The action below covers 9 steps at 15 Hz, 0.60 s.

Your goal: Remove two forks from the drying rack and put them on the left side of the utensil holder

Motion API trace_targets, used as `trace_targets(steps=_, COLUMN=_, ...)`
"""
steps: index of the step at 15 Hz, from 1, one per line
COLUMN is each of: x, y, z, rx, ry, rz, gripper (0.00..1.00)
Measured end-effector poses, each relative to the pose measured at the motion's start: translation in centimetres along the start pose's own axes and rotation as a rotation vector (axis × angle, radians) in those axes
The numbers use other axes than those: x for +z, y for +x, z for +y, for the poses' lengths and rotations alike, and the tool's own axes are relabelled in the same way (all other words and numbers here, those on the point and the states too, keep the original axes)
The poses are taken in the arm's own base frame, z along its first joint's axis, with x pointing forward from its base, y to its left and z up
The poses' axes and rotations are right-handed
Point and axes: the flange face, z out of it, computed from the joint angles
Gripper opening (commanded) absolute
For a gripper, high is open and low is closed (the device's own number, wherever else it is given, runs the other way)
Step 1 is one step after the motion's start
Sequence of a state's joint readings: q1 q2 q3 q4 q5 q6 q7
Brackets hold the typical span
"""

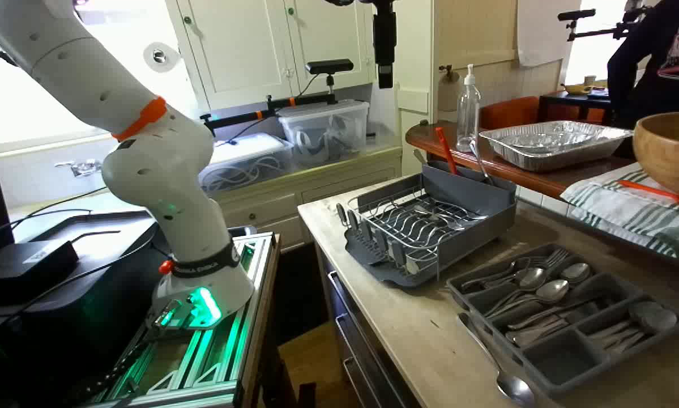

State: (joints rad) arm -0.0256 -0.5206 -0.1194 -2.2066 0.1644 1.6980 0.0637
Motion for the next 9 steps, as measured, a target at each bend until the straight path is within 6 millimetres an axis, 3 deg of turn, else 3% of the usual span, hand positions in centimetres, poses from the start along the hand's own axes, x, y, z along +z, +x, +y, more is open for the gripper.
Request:
trace_targets(steps=3, x=0.1, y=0.0, z=-0.2, rx=-0.022, ry=-0.001, rz=-0.002, gripper=1.00)
trace_targets(steps=5, x=1.2, y=0.2, z=-1.0, rx=-0.108, ry=-0.009, rz=-0.030, gripper=1.00)
trace_targets(steps=9, x=6.5, y=0.6, z=-4.4, rx=-0.294, ry=-0.040, rz=-0.149, gripper=1.00)
